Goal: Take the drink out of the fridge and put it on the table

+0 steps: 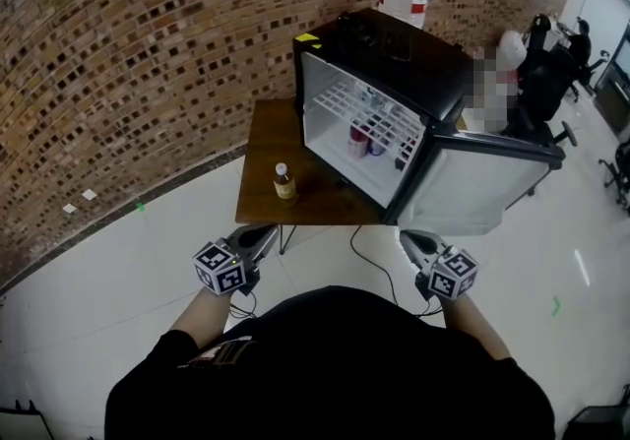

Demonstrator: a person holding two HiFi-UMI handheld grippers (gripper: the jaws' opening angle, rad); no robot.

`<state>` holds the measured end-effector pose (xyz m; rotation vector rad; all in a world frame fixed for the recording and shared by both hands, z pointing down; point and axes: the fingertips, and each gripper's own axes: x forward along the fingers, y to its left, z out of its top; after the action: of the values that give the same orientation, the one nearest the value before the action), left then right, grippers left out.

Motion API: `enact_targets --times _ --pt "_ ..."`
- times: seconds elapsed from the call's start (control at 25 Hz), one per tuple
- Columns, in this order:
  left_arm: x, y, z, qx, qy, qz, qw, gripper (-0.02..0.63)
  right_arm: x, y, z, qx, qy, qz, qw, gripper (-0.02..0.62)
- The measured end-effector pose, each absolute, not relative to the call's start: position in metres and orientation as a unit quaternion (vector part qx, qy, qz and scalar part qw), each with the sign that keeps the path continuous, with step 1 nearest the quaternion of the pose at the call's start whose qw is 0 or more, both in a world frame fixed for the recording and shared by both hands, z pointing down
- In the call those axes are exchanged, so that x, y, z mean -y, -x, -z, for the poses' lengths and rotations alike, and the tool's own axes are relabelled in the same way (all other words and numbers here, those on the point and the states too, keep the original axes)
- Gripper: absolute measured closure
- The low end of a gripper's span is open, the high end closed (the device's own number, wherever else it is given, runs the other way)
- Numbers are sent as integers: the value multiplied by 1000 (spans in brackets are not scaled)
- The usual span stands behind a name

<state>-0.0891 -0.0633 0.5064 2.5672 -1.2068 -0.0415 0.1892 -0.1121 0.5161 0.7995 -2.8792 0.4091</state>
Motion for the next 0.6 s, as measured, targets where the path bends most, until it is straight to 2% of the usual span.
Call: enact_targets --times 0.6 --pt "55 103 -512 426 -892 1 149 606 114 -178 -519 956 -253 -132 73 595"
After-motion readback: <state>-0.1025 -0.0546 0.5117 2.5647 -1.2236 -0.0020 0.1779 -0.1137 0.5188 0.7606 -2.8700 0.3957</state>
